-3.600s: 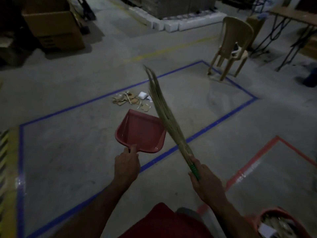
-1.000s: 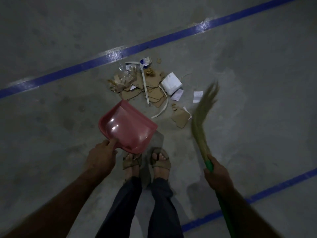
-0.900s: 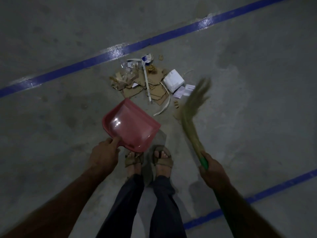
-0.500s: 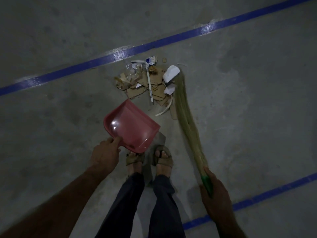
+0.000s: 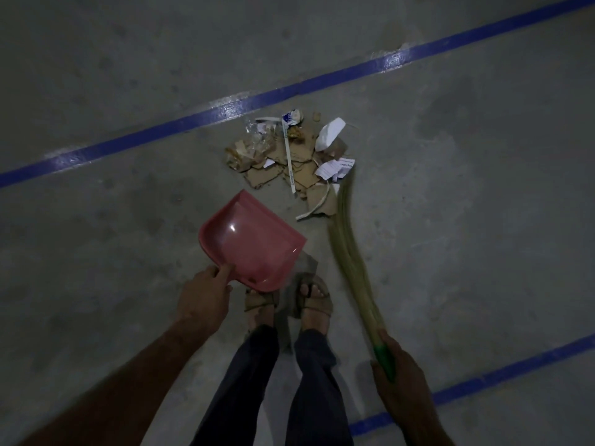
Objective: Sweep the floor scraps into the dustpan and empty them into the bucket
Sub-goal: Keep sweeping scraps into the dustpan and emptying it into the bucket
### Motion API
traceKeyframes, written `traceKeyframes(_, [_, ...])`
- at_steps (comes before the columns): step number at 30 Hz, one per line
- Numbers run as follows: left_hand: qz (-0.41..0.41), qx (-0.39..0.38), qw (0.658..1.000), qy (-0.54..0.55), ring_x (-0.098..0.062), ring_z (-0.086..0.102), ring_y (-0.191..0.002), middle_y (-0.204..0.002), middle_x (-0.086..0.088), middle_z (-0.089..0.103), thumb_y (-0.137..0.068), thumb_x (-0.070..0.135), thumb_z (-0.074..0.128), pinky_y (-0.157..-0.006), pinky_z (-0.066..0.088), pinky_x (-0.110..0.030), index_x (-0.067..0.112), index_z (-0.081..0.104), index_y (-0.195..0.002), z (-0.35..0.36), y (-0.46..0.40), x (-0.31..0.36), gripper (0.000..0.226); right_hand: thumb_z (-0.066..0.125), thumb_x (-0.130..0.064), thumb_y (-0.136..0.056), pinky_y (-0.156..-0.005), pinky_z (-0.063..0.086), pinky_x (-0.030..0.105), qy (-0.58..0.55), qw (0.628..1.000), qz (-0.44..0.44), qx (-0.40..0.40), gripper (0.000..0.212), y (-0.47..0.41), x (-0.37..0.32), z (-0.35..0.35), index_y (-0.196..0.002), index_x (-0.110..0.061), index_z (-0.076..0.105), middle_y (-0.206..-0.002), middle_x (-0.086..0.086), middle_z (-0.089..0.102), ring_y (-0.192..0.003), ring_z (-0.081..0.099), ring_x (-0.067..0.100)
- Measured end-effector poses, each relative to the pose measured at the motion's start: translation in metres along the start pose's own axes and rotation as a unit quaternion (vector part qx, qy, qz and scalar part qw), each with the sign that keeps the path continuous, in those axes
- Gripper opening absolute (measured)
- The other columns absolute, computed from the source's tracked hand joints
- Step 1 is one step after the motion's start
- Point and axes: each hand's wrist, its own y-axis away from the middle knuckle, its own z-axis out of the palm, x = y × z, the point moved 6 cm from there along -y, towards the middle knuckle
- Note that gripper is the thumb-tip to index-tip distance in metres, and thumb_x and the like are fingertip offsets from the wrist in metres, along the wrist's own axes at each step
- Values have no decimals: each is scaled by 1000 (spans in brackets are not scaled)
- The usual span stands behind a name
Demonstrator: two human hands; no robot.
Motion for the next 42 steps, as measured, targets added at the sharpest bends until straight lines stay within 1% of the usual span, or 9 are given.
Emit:
traceKeyframes(3, [-16,-2,1000,3,-37,63,-80,-98,-13,64,-85,16,69,-63,48,-39,17,59,-127,-5,-3,-7,43,73,-10,-86,-98,46,36,1,1000,8,25,71,17,13,-6,-137,-43,36,-110,2,59,-103,61,23])
traceKeyframes(6, [-26,-3,1000,2,-36,63,-83,-101,-12,65,-85,17,70,-65,49,-40,18,59,-128,-8,-7,-14,44,59,27,-59,-108,38,50,17,995,55,78,112,24,41,-2,-138,-51,42,-130,4,58,-111,62,26])
traceKeyframes(9, [-23,-4,1000,4,-35,64,-82,-99,-11,65,-83,16,72,-65,49,-40,18,60,-128,-9,-11,-18,46,88,7,-59,-77,48,21,62,989,-43,129,82,45,17,-22,-129,-30,66,-91,6,70,-78,70,30])
traceKeyframes(13, [-29,-9,1000,1,-34,64,-83,-99,-9,64,-84,18,71,-66,50,-40,19,58,-129,-9,-17,-24,46,88,-3,-64,-68,42,12,48,989,-80,117,104,46,-14,-37,-141,-52,39,-82,-8,59,-66,60,10])
traceKeyframes(20, [-45,-2,999,0,-33,63,-80,-95,-8,63,-85,18,69,-63,50,-40,20,58,-124,-12,-30,-37,41,80,-16,-78,-47,50,31,85,985,-129,82,103,9,-88,-27,-143,-67,18,-97,-5,50,-58,59,15])
traceKeyframes(25, [-62,15,997,-38,-36,63,-78,-96,-10,63,-83,18,71,-63,47,-40,18,59,-121,-14,-59,-69,40,70,-18,-86,-43,43,28,151,962,-188,132,75,-51,-159,-26,-151,-36,38,-94,-2,44,-58,49,15])
traceKeyframes(30, [-67,27,996,-56,-38,64,-84,-103,-11,65,-83,18,70,-66,49,-43,20,58,-116,-10,-110,-120,35,50,-30,-99,-60,48,34,187,957,-177,133,69,-127,-216,-26,-153,-50,12,-103,1,41,-72,49,18])
traceKeyframes(37, [-56,12,995,-77,-40,66,-97,-120,-10,66,-90,25,62,-77,51,-44,27,57,-129,4,-200,-183,40,50,-22,-98,-59,51,36,246,944,-158,155,65,-221,-231,-21,-149,-47,19,-102,7,45,-69,52,22])
traceKeyframes(42, [47,7,996,-70,-38,66,-96,-118,-11,66,-89,19,66,-76,52,-42,27,58,-123,3,-250,-172,36,53,-28,-98,-55,43,31,287,938,-174,85,63,-272,-215,-19,-151,-44,24,-91,3,46,-67,48,16])
